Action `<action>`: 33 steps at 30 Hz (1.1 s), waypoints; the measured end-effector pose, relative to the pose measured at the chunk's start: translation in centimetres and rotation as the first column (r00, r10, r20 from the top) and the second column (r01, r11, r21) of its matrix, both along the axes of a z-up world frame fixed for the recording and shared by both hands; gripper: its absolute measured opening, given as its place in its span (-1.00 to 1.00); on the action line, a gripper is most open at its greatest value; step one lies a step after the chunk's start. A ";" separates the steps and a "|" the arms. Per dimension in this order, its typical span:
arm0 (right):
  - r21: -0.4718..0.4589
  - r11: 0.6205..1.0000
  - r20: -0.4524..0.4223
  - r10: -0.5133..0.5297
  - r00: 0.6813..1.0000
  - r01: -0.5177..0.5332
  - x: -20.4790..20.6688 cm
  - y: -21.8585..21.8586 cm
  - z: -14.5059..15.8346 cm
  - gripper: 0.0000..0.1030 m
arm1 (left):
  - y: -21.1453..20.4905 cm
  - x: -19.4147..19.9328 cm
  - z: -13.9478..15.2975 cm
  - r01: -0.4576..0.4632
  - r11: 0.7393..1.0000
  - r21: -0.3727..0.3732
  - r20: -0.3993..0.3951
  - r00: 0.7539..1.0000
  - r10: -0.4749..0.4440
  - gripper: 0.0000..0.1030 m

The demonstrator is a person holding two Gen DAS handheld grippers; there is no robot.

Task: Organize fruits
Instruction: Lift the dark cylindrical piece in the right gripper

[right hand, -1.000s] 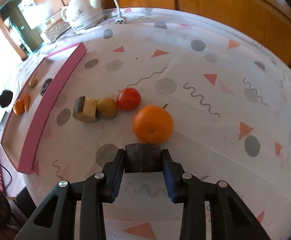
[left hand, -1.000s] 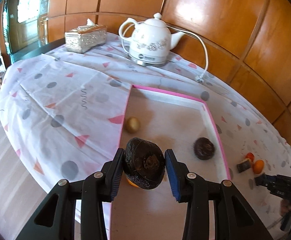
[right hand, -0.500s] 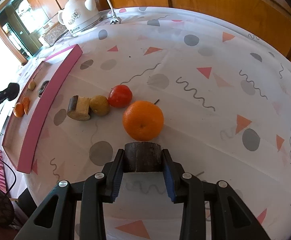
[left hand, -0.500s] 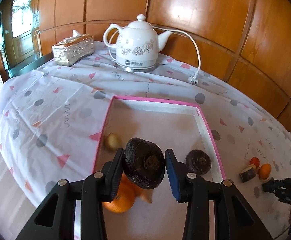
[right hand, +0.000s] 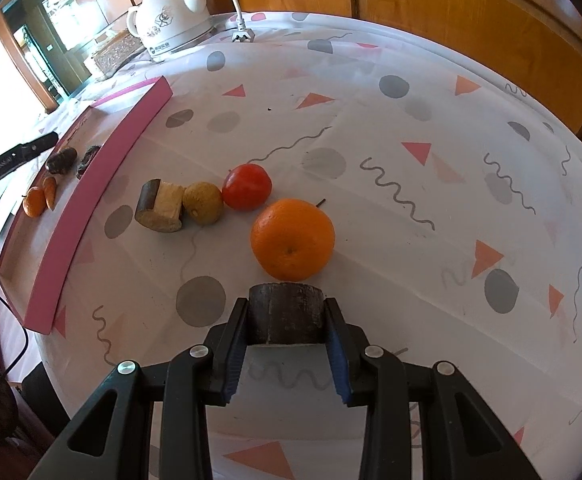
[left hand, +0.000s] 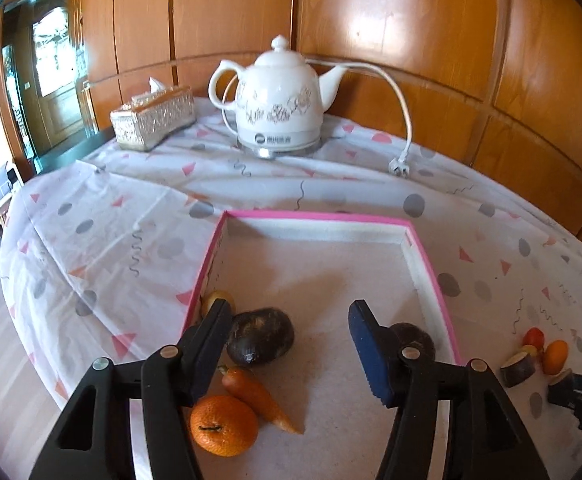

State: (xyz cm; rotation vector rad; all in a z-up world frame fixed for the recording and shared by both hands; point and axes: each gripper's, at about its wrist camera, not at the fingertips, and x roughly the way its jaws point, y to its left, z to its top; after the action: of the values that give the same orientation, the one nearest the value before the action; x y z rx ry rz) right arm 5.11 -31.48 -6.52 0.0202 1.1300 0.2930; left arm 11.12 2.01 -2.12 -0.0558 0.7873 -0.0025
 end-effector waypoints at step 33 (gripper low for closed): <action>-0.037 0.999 0.019 -0.005 1.000 0.006 -0.4 0.0 0.2 -0.30 | -4.4 -9.6 5.2 0.180 0.972 0.148 0.162 0.966 -0.203 0.24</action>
State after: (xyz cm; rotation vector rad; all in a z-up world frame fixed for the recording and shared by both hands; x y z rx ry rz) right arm 4.73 -31.50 -6.27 -0.0119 1.1162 0.2671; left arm 1.55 -2.39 3.12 0.1453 0.6111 -0.1376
